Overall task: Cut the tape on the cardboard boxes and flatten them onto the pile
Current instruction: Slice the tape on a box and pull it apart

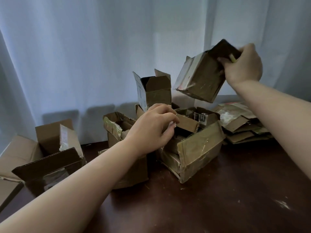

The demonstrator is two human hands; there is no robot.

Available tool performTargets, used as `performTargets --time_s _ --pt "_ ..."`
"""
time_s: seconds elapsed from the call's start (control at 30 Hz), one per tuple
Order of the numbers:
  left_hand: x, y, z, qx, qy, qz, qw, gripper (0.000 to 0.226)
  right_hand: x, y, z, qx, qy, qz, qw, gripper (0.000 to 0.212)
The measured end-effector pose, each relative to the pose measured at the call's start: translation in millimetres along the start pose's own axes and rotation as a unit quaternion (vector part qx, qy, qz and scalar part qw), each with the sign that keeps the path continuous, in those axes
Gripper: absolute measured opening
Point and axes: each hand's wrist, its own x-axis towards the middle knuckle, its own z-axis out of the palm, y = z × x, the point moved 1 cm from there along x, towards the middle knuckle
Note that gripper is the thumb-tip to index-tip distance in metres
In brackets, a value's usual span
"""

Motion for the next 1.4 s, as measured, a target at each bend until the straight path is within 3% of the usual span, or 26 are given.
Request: performTargets --time_s 0.13,0.37,0.43,0.57,0.63,0.77,0.97,1.0,1.13,1.23,1.4 --pt "7.7 26.3 -7.5 0.001 0.018 -0.017 1.000 0.033 3.7 2.7 -49.2 0.068 0.022 -0.032 0.997 0.050" --pt "23.2 69.7 -26.3 0.000 0.064 -0.118 0.991 0.098 -25.9 31.7 -128.8 0.282 -0.019 -0.023 0.959 0.043" --pt "20.7 80.3 -36.2 -0.042 0.066 -0.146 0.986 0.118 -44.0 35.9 -144.0 0.308 -0.048 -0.013 0.950 0.046" --pt "-5.0 98.6 -58.0 -0.154 0.003 -0.171 0.973 0.144 -88.1 38.6 -161.1 0.371 -0.104 0.031 0.922 0.022" --pt "-29.6 108.0 -69.2 -0.170 -0.002 -0.152 0.974 0.135 -112.3 36.5 -164.9 0.393 -0.139 0.065 0.907 0.024" --pt "-94.6 132.5 -91.6 -0.097 0.028 -0.132 0.986 0.108 -163.6 33.2 -160.7 0.428 -0.215 0.117 0.870 0.026" --pt "-198.3 138.3 -104.1 0.035 -0.011 -0.209 0.977 0.108 -237.0 34.3 -139.6 0.340 -0.346 0.117 0.867 0.016" --pt "-208.8 140.7 -100.9 0.064 -0.036 -0.227 0.971 0.111 -245.4 38.8 -134.4 0.315 -0.351 0.132 0.872 0.012" --pt "-232.5 142.0 -76.1 0.112 -0.165 -0.307 0.931 0.106 -270.2 57.5 -118.3 0.152 -0.359 0.161 0.907 0.036" --pt "-236.0 138.6 -65.2 0.074 -0.171 -0.326 0.927 0.101 -282.1 62.1 -115.7 0.120 -0.362 0.181 0.907 0.037" --pt "-223.5 138.5 -55.7 0.033 -0.163 -0.332 0.929 0.091 -293.4 60.0 -123.4 0.140 -0.346 0.182 0.910 0.010"
